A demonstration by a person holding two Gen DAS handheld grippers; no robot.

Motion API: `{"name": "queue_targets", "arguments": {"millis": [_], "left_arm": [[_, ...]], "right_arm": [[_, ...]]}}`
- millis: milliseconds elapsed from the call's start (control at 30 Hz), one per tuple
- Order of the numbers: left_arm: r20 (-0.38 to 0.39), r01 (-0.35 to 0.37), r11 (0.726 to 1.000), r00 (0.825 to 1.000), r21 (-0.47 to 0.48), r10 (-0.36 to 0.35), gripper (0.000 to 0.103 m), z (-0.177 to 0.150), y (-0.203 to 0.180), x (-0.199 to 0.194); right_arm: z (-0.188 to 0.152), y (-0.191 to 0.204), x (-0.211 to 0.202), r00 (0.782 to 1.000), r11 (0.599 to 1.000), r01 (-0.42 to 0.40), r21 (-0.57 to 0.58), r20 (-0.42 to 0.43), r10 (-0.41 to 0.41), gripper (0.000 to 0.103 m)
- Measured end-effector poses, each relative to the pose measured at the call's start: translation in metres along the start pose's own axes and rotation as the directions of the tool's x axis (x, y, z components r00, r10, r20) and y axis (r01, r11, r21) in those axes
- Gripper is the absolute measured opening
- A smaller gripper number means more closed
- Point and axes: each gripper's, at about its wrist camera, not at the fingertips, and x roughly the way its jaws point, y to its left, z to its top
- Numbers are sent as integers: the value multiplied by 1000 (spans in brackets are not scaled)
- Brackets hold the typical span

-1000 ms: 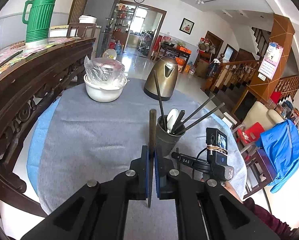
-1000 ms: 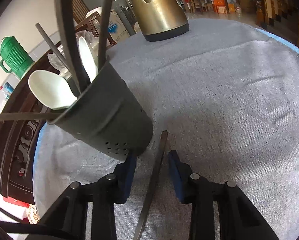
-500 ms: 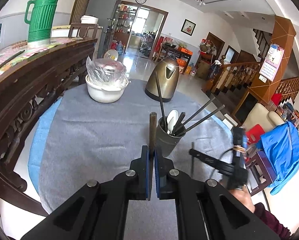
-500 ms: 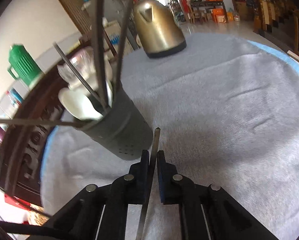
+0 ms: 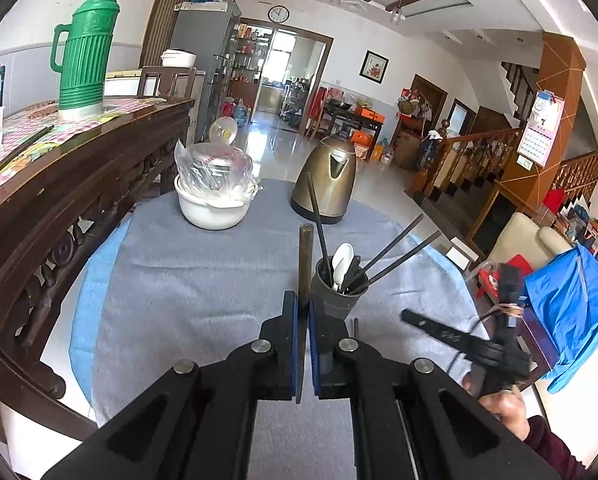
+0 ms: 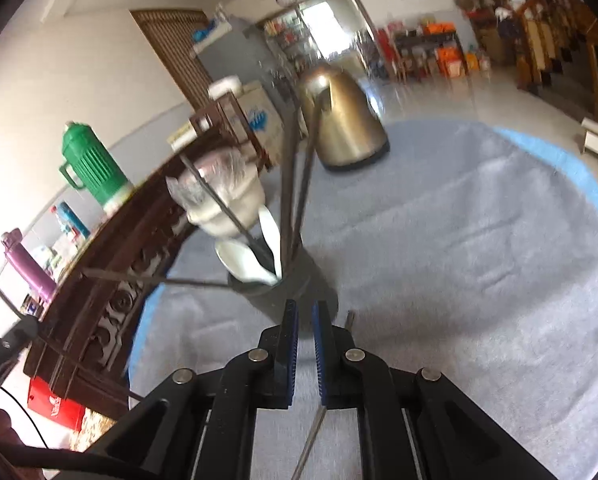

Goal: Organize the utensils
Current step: 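Raise both held chopsticks up and over the grey holder's rim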

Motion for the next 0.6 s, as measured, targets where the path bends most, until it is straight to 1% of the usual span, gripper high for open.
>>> {"name": "queue_targets", "arguments": {"millis": [100, 167, 267, 300, 367, 400, 467, 600], "left_arm": [[-19, 7, 1000, 1000, -11, -8, 5, -3, 1, 5], [-25, 7, 1000, 1000, -9, -8, 5, -5, 1, 7], [-32, 13, 1000, 999, -10, -13, 5, -4, 1, 10], [-31, 12, 1000, 999, -9, -12, 5, -3, 2, 10], [-29, 12, 1000, 999, -11, -12, 5, -2, 4, 11], [-30, 13, 1000, 999, -12, -14, 5, -2, 5, 11], [-35, 16, 1000, 999, -17, -17, 5, -2, 7, 13], [-44, 22, 999, 999, -25, -23, 5, -4, 9, 18]], "right_arm": [[-7, -10, 27, 994, 999, 38, 18, -99, -36, 11], [-12, -16, 48, 985, 998, 68, 20, -159, -64, 11], [-17, -21, 78, 968, 995, 95, 38, -235, -83, 11], [-18, -22, 83, 966, 994, 103, 41, -242, -90, 11], [-19, -24, 91, 961, 991, 128, 49, -253, -112, 16], [-19, -27, 95, 960, 990, 123, 72, -261, -101, 18], [-19, -29, 98, 961, 989, 115, 97, -263, -86, 25], [-19, -23, 105, 961, 990, 132, 52, -253, -115, 25]]}}
